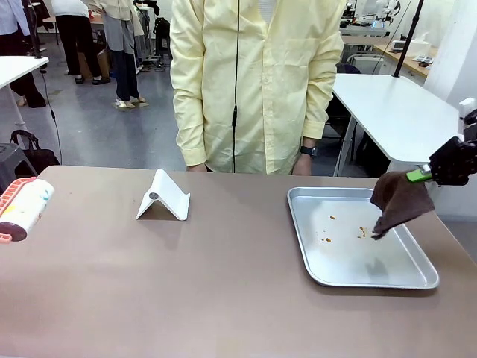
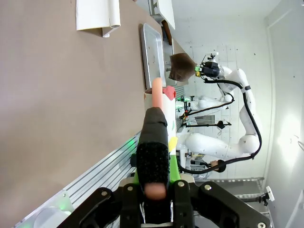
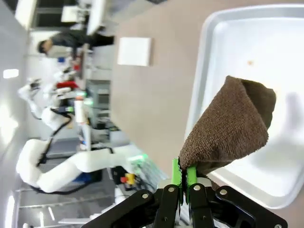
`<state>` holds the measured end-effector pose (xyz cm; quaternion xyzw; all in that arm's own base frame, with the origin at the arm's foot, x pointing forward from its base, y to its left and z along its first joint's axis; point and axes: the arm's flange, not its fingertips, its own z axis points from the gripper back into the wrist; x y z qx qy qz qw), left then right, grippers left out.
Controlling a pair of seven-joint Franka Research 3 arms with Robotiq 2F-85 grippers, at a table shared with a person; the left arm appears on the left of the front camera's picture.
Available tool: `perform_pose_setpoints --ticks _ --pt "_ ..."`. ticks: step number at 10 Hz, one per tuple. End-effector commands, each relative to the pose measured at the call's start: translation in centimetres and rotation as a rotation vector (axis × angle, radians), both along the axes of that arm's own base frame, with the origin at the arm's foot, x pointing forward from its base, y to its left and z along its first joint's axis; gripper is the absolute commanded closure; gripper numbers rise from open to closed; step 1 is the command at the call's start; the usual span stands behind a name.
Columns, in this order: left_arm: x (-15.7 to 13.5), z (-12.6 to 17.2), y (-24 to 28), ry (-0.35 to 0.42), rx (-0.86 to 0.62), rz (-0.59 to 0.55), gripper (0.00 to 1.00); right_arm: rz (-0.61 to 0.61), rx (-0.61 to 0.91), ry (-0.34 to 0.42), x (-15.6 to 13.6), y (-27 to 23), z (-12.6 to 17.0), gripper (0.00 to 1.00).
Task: Clean the surface of the table.
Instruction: Clean the area not pointed to by the person.
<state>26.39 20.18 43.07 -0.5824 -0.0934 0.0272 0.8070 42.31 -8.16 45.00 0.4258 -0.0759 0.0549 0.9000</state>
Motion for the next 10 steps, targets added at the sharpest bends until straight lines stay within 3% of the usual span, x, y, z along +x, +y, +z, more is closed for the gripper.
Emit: perform_pose_setpoints --ticks 1,2,5,10 --pt "-0.1 0.4 0.0 0.005 -0.006 0.010 0.78 0.011 -0.141 0.035 3.1 -1.2 -1.5 0.96" --pt "-0.1 0.4 0.0 0.005 -0.006 0.010 0.78 0.026 -0.238 0.034 4.6 -1.4 -3.3 0.96" --pt "-0.1 0.4 0.0 0.005 -0.006 0.010 0.78 0.071 -0.230 -0.057 7.9 -0.6 -8.1 0.96" --pt "-0.1 0.4 0.0 0.005 -0.006 0.010 0.78 0.219 -0.167 0.023 9.9 4.8 -15.6 0.96"
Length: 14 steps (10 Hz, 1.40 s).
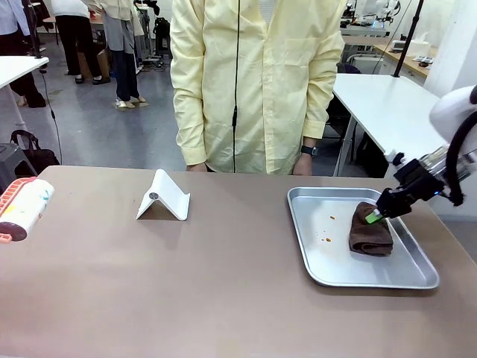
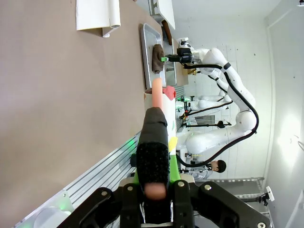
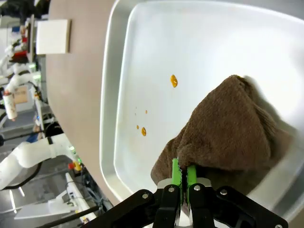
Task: Clean the surface of the table.
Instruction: Clean the area not pointed to by the person.
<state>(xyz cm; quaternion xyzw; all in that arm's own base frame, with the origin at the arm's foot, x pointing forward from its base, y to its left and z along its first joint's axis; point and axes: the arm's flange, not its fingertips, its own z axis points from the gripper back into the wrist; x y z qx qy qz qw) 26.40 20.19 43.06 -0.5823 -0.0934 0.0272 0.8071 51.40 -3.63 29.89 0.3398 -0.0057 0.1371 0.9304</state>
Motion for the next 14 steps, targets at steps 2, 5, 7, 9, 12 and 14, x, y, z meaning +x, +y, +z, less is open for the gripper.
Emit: perform_pose_setpoints --ticks 2,5,7,9,12,14 --pt "-0.1 0.4 0.0 0.005 -0.006 0.010 0.78 0.035 0.097 -0.057 0.6 1.6 -1.3 0.96" --pt "-0.1 0.4 0.0 0.005 -0.006 0.010 0.78 0.075 0.148 -0.104 0.7 3.9 -1.8 0.96" --pt "-0.1 0.4 0.0 0.005 -0.006 0.010 0.78 0.133 0.170 -0.114 1.2 6.0 -2.2 0.96" --pt "-0.1 0.4 0.0 0.005 -0.006 0.010 0.78 0.202 0.204 -0.097 1.5 8.1 -2.6 0.96" --pt "-0.1 0.4 0.0 0.005 -0.006 0.010 0.78 0.309 0.213 -0.043 1.3 10.5 -3.0 0.96" --pt "-0.1 0.4 0.0 0.005 -0.006 0.010 0.78 0.379 0.261 -0.025 0.7 12.3 -2.9 0.96"
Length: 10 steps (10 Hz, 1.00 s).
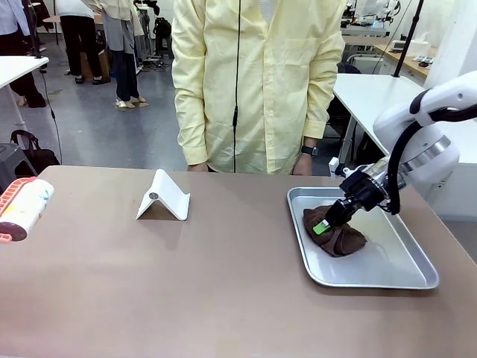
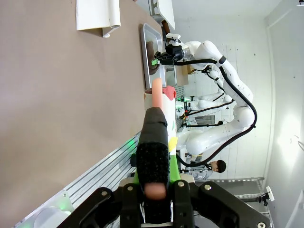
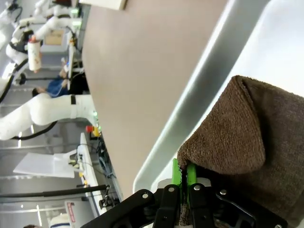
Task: Clean the surface of the table.
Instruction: Clean the area not pointed to by the person.
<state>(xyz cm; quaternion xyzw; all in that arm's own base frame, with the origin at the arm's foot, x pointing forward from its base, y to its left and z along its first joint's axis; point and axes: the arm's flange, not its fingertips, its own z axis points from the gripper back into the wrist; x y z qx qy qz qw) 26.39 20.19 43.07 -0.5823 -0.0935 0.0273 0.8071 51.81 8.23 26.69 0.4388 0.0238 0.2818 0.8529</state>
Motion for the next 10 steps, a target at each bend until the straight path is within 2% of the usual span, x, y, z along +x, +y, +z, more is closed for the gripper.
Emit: perform_pose_setpoints --ticks 1,3,6,8,10 --pt "-0.1 0.4 0.0 0.005 -0.007 0.010 0.78 0.066 0.056 -0.040 -0.2 1.2 0.8 0.96" --pt "-0.1 0.4 0.0 0.005 -0.007 0.010 0.78 0.082 0.052 -0.067 -1.2 1.8 1.1 0.96" --pt "-0.1 0.4 0.0 0.005 -0.007 0.010 0.78 0.071 0.064 -0.068 -1.1 1.3 1.1 0.96" --pt "-0.1 0.4 0.0 0.005 -0.007 0.010 0.78 -0.006 0.032 -0.080 -0.3 -0.1 1.0 0.96" --pt "-0.1 0.4 0.0 0.005 -0.007 0.010 0.78 -0.142 -0.058 -0.104 0.5 -2.5 0.4 0.96"
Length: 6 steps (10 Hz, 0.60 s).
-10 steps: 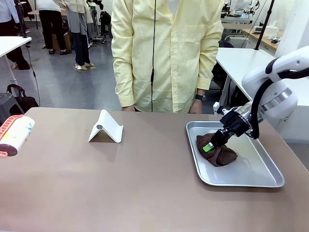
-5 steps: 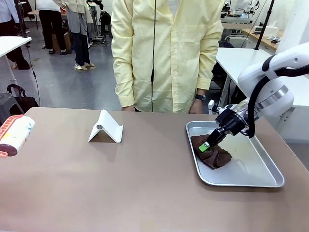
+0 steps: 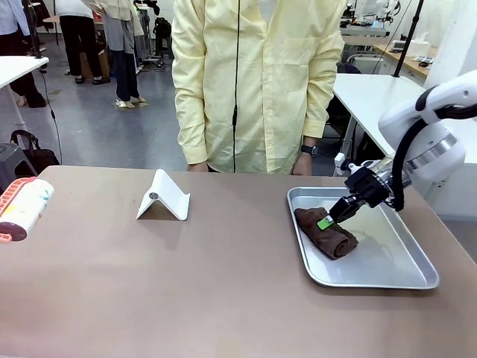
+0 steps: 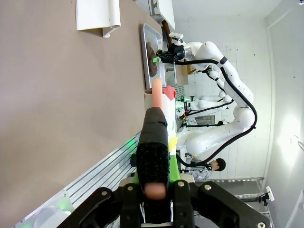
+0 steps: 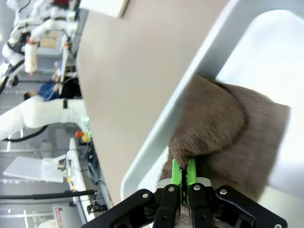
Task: Clean the surface of the table.
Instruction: Clean the area not pointed to by the person.
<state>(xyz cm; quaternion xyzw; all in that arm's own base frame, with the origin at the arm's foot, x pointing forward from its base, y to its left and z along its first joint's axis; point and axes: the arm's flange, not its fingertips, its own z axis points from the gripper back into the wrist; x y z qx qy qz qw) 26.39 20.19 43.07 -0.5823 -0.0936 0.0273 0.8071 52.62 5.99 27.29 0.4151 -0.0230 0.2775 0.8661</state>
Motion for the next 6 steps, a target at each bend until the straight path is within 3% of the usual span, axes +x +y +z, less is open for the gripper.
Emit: perform_pose_setpoints --ticks 1,6 --pt "-0.1 0.4 0.0 0.005 -0.007 0.010 0.78 -0.156 -0.065 -0.023 0.0 -1.5 -0.4 0.96" --pt "-0.1 0.4 0.0 0.005 -0.007 0.010 0.78 -0.338 -0.139 -0.062 -0.5 -7.4 0.6 0.96"
